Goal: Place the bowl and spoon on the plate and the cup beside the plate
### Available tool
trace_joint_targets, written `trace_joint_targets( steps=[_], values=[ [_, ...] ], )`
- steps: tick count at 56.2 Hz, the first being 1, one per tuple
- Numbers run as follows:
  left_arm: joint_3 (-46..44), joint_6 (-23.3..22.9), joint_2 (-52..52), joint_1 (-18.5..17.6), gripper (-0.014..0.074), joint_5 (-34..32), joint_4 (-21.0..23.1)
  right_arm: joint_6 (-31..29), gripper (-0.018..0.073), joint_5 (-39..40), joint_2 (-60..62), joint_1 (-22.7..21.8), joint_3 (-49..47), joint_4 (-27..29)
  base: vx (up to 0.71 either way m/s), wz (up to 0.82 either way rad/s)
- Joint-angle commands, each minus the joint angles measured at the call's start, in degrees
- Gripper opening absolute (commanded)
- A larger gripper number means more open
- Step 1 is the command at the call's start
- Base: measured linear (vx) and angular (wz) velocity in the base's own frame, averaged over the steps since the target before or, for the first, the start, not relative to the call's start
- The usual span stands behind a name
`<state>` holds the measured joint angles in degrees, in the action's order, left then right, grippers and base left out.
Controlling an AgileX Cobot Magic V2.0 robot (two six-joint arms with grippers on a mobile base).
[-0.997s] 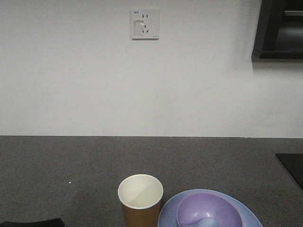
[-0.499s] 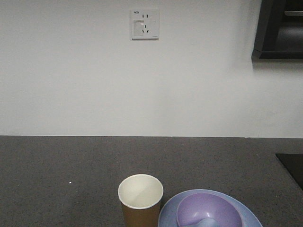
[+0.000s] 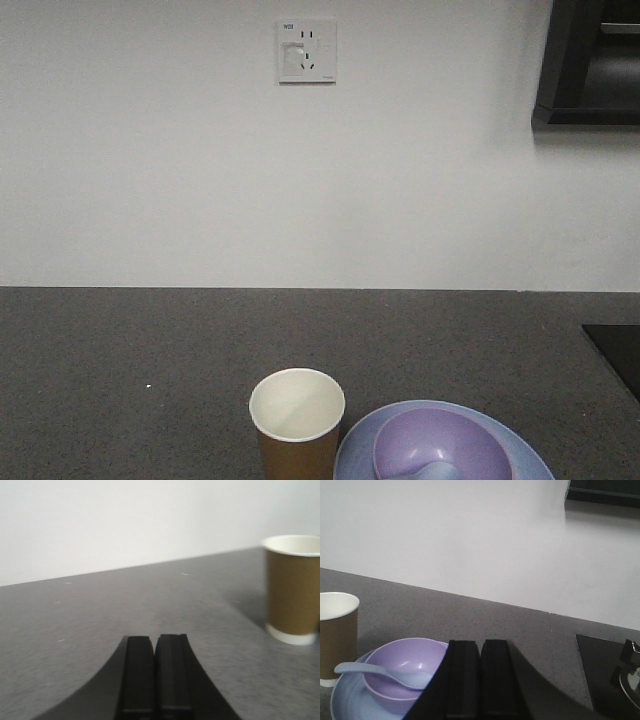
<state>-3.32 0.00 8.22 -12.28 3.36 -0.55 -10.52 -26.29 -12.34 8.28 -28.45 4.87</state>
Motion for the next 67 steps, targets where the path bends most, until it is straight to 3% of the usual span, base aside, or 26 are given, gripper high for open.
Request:
trace_joint_targets(
  steps=[1, 12, 17, 67],
  values=[
    [1.3, -2.3, -5.3, 4.0, 0.0000, -4.2, 0.6, -0.4, -0.0008, 4.6, -0.6, -0.1, -1.5, 0.0, 0.00, 0.00],
    [3.4, -2.6, -9.5, 8.7, 0.0000, -0.6, -1.5, -0.4, -0.0008, 4.5, -0.5, -0.1, -1.5, 0.0, 0.00, 0.00],
    [3.4, -2.6, -9.8, 8.7, 0.0000, -0.8, -3.0, -0.4, -0.0008, 4.4, -0.5, -0.1, -1.5, 0.0, 0.00, 0.00],
    [3.4, -3.2, -9.8, 8.7, 0.0003, -0.8, -2.4, -0.4, -0.0008, 4.4, -0.5, -0.1, -1.5, 0.0, 0.00, 0.00]
  ],
)
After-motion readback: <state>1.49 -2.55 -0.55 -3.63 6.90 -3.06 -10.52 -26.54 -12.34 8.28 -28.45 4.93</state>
